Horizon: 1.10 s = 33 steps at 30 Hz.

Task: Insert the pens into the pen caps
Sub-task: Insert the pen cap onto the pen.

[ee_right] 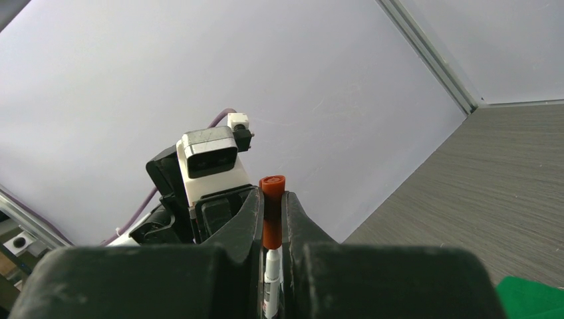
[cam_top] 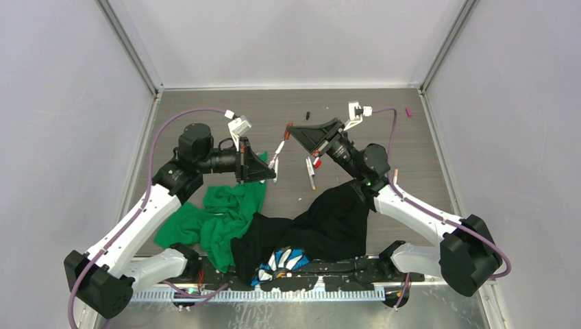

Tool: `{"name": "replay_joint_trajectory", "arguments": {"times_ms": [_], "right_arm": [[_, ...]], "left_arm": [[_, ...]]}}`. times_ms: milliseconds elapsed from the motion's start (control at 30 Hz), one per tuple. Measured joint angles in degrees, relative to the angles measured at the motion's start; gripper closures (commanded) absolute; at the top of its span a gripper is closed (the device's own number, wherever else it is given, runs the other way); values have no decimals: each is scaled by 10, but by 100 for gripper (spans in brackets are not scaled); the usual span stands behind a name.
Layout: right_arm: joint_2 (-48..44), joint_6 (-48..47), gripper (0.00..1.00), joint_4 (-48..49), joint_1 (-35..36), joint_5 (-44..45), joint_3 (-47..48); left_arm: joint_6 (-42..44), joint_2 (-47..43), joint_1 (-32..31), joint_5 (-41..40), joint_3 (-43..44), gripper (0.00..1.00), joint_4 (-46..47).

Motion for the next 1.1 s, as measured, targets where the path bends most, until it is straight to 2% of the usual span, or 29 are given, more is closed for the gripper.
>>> {"name": "replay_joint_trajectory", "arguments": {"times_ms": [867,1100], "right_arm": [[1,-3,99,0,3,-8,0],[1,-16,99,6,18,19,-13]], "left_arm": [[-6,0,-2,-14,-4,100,12],[-20,-2,-1,-16,-13,100,13]]}}
